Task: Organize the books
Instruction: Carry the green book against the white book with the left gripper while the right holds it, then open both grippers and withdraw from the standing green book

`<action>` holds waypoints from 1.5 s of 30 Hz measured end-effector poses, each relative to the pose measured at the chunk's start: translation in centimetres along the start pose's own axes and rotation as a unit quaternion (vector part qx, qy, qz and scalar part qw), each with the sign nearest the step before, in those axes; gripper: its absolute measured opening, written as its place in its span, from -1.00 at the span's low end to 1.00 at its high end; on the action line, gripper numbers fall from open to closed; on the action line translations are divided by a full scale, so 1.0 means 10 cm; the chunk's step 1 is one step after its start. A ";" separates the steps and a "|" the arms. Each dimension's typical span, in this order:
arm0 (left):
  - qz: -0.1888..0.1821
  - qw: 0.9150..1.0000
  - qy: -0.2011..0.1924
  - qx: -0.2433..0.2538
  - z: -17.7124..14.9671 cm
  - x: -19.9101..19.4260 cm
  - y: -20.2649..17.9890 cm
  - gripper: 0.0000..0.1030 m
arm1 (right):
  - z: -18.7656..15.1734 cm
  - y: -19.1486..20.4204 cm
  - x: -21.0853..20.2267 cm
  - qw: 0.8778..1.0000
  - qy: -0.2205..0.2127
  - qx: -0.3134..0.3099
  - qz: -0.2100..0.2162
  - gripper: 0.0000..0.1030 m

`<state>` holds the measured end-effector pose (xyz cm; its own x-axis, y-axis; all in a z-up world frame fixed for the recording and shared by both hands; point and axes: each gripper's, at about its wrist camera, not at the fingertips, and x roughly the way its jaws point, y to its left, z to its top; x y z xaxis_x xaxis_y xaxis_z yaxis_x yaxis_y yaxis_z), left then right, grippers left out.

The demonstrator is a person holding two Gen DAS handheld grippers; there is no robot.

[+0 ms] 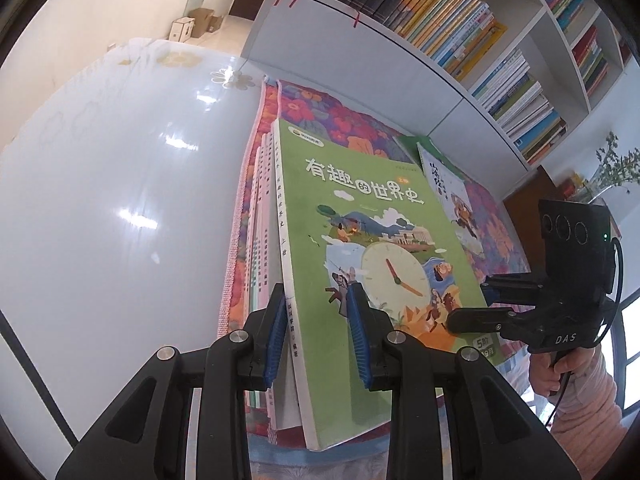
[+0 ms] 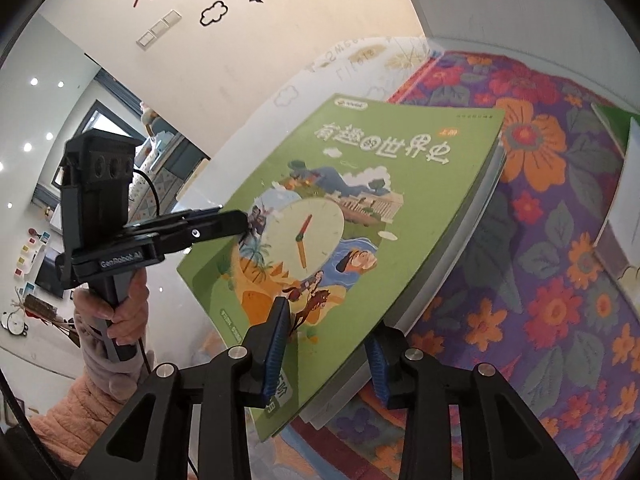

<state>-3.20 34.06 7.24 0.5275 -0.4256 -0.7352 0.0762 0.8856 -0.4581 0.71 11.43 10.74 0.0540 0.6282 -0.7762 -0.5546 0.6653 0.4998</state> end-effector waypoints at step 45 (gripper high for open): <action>0.106 0.994 -0.021 0.022 0.11 0.17 -0.89 -0.44 | -0.92 -1.53 -0.98 0.960 -0.133 0.242 0.053 0.07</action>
<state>-2.02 25.68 10.60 0.5701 -0.2205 -0.7915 -0.0052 0.9623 -0.2718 1.05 -8.61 7.16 0.2646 0.7410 -0.6171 -0.1223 0.6606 0.7407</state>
